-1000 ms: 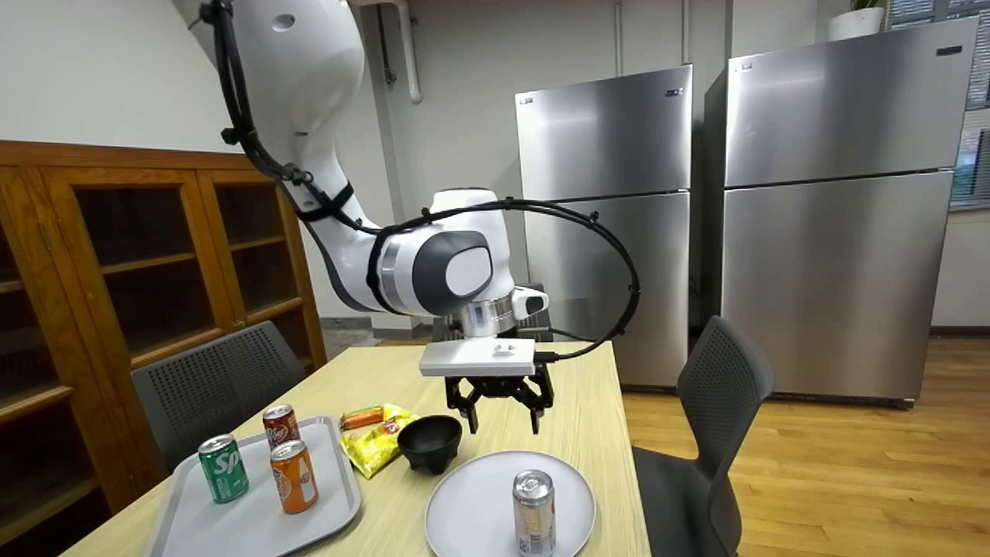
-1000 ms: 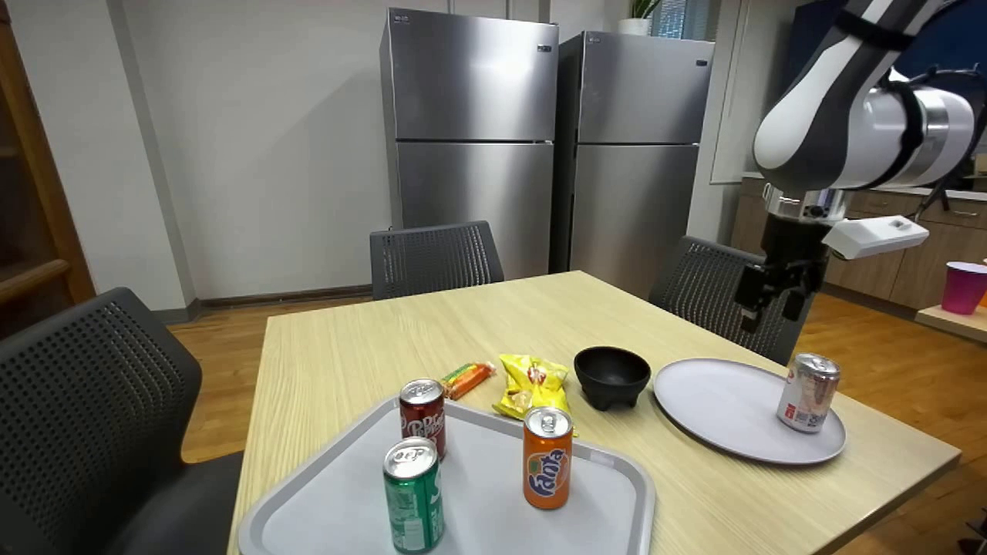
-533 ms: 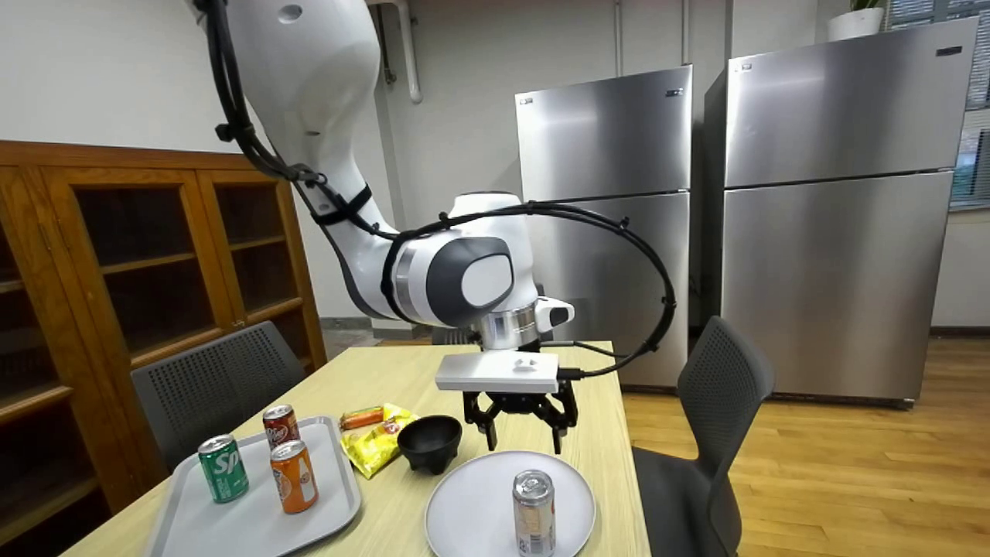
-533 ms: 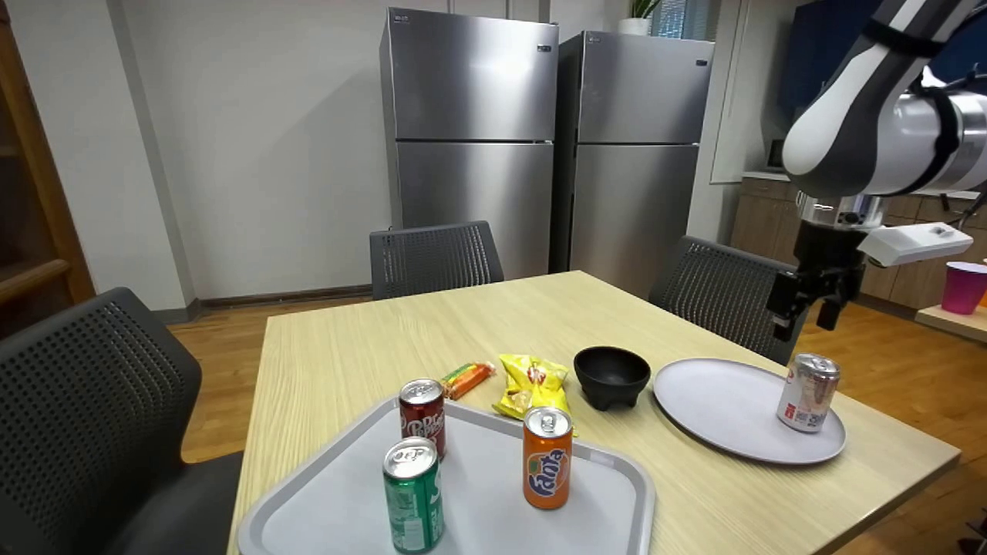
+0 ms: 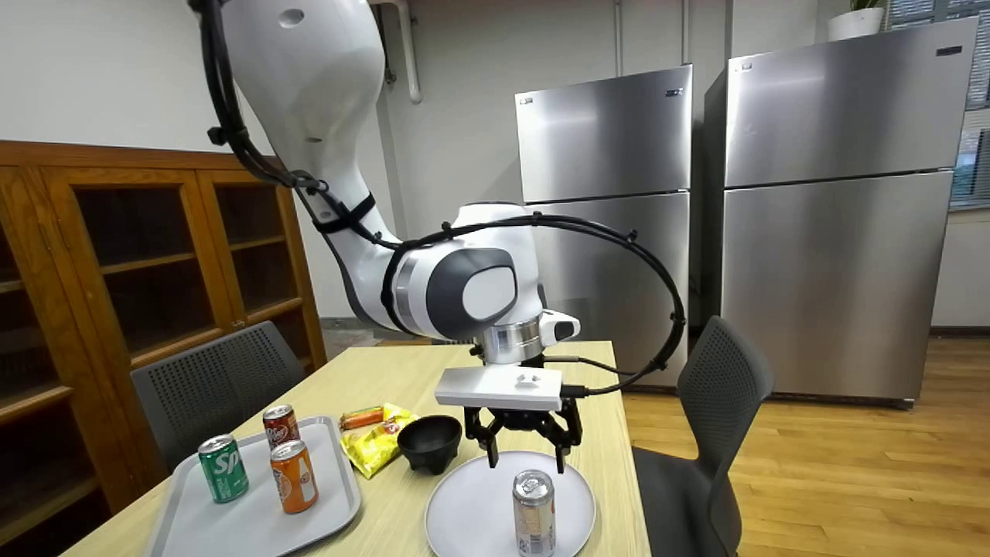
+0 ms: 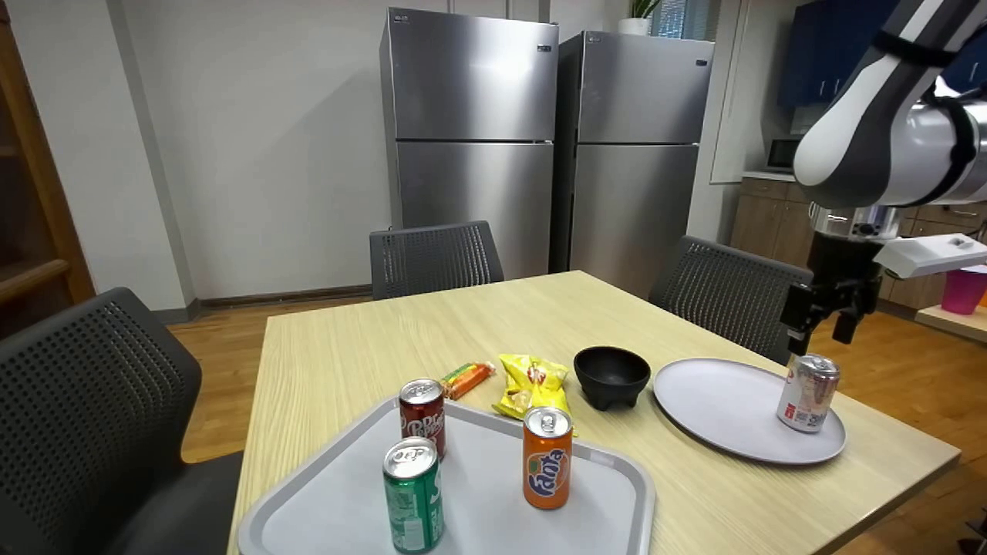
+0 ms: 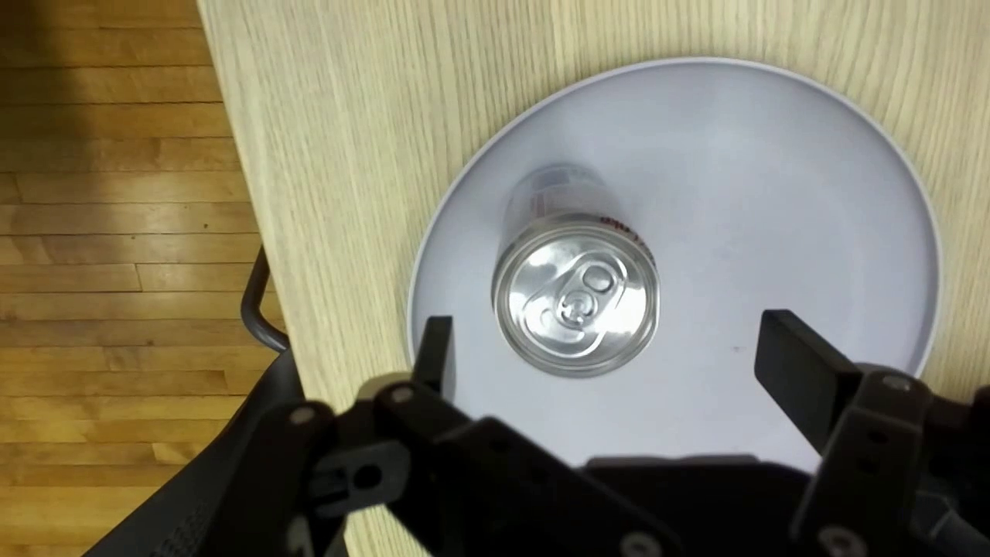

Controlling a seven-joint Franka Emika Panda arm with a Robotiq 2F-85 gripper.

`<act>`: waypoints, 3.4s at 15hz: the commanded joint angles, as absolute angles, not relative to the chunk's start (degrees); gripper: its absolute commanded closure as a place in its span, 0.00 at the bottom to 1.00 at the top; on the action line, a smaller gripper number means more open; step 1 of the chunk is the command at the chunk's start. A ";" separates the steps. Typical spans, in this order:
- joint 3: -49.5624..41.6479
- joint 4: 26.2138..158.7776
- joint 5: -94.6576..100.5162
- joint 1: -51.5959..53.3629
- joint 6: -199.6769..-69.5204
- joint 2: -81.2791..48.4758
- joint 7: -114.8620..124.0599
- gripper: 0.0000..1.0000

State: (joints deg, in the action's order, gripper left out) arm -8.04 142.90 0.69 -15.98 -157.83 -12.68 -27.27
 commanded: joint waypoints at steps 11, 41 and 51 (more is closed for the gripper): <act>-5.90 142.02 1.72 -17.50 -165.24 -20.15 -27.65 0.00; -2.23 144.27 2.13 -19.55 -165.23 -13.91 -28.56 0.62; -2.27 150.75 4.50 -13.13 -165.59 -3.51 -28.04 0.62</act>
